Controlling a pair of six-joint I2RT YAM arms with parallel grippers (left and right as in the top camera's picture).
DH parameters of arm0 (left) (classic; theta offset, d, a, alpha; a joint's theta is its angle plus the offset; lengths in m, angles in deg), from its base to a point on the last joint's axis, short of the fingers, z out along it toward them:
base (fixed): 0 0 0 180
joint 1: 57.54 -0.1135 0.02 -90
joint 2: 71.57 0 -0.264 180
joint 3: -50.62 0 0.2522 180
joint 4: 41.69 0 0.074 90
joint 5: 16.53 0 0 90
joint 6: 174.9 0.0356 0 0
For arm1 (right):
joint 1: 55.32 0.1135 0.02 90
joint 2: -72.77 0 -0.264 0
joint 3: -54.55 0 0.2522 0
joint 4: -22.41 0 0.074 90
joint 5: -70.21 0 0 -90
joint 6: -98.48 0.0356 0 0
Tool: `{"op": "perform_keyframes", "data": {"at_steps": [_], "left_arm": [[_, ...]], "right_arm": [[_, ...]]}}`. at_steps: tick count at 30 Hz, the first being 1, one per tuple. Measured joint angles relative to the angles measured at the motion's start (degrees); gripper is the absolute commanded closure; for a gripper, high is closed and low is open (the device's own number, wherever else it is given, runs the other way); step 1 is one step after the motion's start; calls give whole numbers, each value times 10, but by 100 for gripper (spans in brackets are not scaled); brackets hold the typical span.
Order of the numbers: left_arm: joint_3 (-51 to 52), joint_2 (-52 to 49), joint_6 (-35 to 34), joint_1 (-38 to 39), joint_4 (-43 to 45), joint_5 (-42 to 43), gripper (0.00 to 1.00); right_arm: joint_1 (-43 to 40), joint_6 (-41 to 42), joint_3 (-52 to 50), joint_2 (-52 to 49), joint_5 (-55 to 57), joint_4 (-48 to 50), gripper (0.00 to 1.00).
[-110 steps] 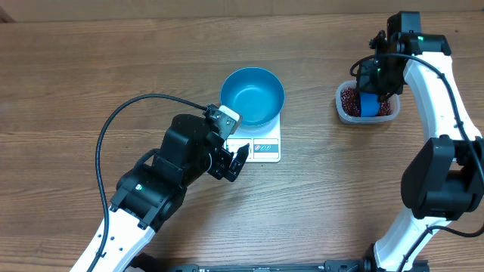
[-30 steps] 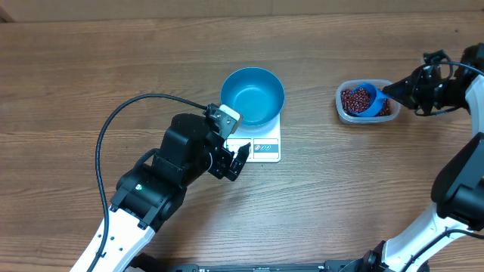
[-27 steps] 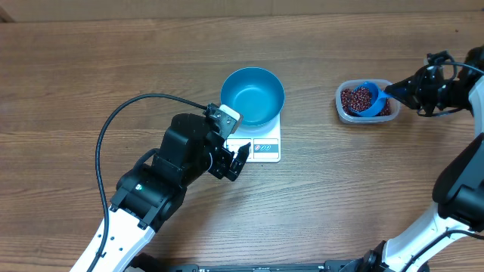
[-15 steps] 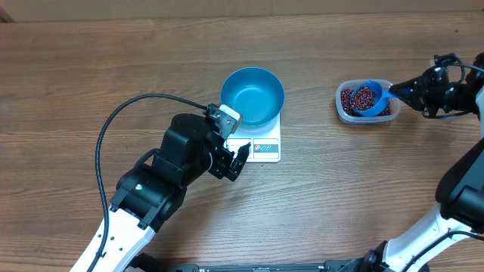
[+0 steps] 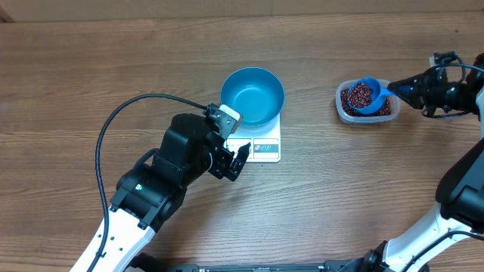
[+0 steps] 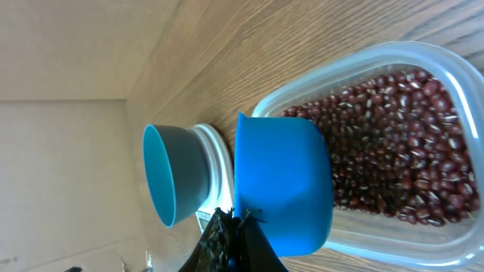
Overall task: Scoop item into bowl and weigh 150g on scale
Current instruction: 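Lift the bean-filled scoop up out of the tub with the right gripper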
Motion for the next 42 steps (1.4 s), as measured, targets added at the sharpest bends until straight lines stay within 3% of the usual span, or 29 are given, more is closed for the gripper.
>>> {"op": "perform_keyframes", "data": {"at_steps": [29,42], "left_arm": [[0,0,0,0,9,0,0],[0,0,0,0,9,0,0]], "right_arm": [[3,-6,17,1,-123,-19,96],[77,47,72,80,-120,-16,96]]}}
